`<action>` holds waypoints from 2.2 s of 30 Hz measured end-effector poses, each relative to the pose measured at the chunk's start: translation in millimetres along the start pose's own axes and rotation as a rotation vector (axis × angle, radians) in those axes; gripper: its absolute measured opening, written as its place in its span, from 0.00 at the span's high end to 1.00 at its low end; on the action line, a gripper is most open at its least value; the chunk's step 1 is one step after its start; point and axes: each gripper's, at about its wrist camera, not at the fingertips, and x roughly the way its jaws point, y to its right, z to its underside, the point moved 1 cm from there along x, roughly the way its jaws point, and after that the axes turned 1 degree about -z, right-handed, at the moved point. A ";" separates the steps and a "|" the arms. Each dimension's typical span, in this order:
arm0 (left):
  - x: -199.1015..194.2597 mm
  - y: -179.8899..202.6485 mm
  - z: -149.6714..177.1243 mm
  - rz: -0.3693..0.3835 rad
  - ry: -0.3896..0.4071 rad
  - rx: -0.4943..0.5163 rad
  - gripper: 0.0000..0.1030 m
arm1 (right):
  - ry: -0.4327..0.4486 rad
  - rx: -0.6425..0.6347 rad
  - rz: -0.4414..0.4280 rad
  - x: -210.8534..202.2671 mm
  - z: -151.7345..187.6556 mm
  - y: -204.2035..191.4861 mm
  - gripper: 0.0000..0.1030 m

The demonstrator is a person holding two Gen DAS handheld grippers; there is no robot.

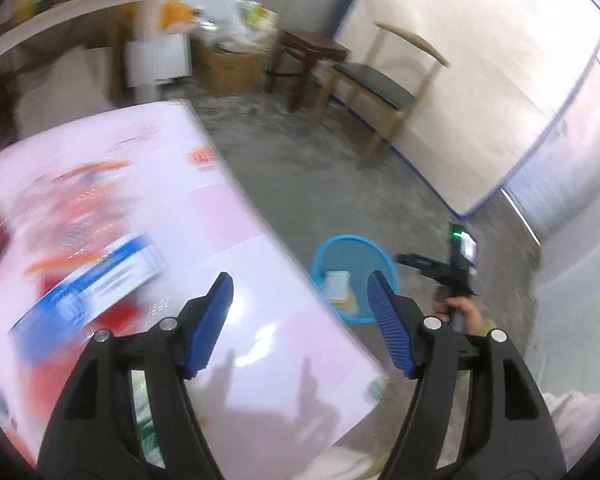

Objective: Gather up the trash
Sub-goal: 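Move the right tool over the wastebasket and release the medicine box, then return the right tool to the table and approach the clear plastic container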

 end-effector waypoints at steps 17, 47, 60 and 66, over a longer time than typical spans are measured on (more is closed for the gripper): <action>-110.6 -128.0 86.5 -0.162 0.185 -0.180 0.27 | 0.088 -0.163 -0.381 -143.5 86.3 -101.5 0.15; -97.2 -147.5 232.7 0.011 0.160 -0.194 0.31 | -0.413 -0.313 -0.453 -79.5 236.7 -357.6 0.21; -94.7 -138.9 244.2 0.067 0.136 -0.184 0.36 | -0.440 -0.295 -0.494 -75.7 248.6 -360.6 0.36; -99.3 -142.2 247.6 0.064 0.156 -0.214 0.36 | -0.458 -0.296 -0.492 -78.7 243.7 -355.6 0.40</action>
